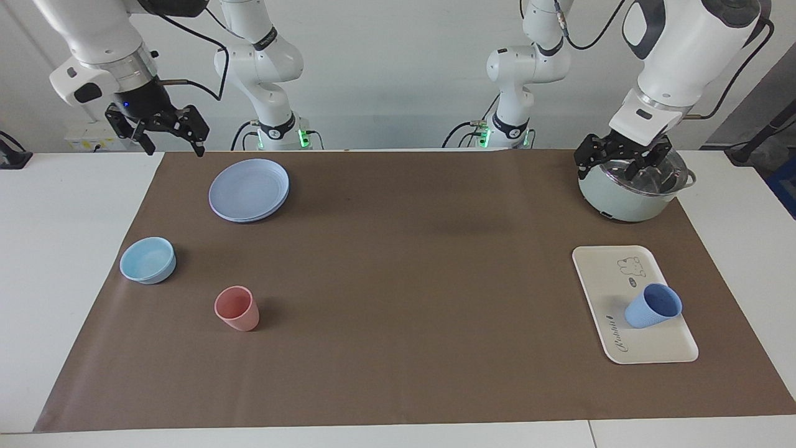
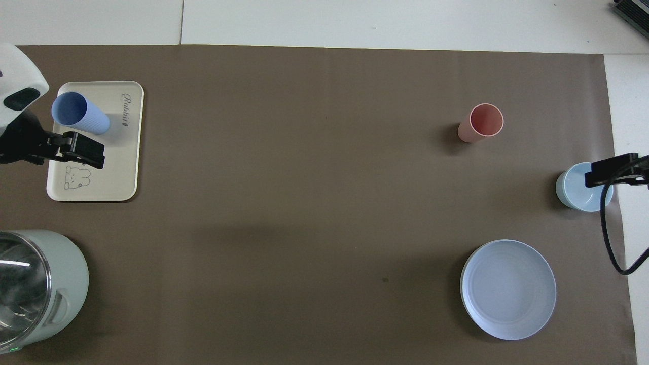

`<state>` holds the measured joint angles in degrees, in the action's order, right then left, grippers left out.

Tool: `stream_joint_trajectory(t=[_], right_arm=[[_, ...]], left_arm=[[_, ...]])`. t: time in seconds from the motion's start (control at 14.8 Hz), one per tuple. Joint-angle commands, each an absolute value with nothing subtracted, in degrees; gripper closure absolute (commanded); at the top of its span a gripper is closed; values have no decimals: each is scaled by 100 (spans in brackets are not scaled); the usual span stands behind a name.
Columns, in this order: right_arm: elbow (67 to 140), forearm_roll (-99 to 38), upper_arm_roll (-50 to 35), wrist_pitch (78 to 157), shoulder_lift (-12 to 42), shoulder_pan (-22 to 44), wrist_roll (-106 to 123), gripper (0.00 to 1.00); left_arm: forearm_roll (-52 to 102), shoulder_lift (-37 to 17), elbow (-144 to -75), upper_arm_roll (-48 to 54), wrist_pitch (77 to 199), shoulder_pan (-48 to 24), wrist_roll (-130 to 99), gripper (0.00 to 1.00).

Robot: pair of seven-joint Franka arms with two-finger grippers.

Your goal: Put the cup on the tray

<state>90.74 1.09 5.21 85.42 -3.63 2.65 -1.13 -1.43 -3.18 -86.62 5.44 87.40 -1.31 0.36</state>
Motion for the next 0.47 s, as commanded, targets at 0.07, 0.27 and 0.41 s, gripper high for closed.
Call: stream_joint_trajectory(t=[0.07,0.27,0.41], right_arm=[[9123,123,440,8534,-413,255,-237,0],[9114,123,352,8517,-413,264,-229,0],[9114,123,352,8534,-413,255,-220,0]], left_arm=[[-123,-167,-8675,501,9078,-202,27,0],[-106,-167,-8640,536,9298,-193,-9,0],[-114,-150,-8666,527,9299,-193,-9,0]])
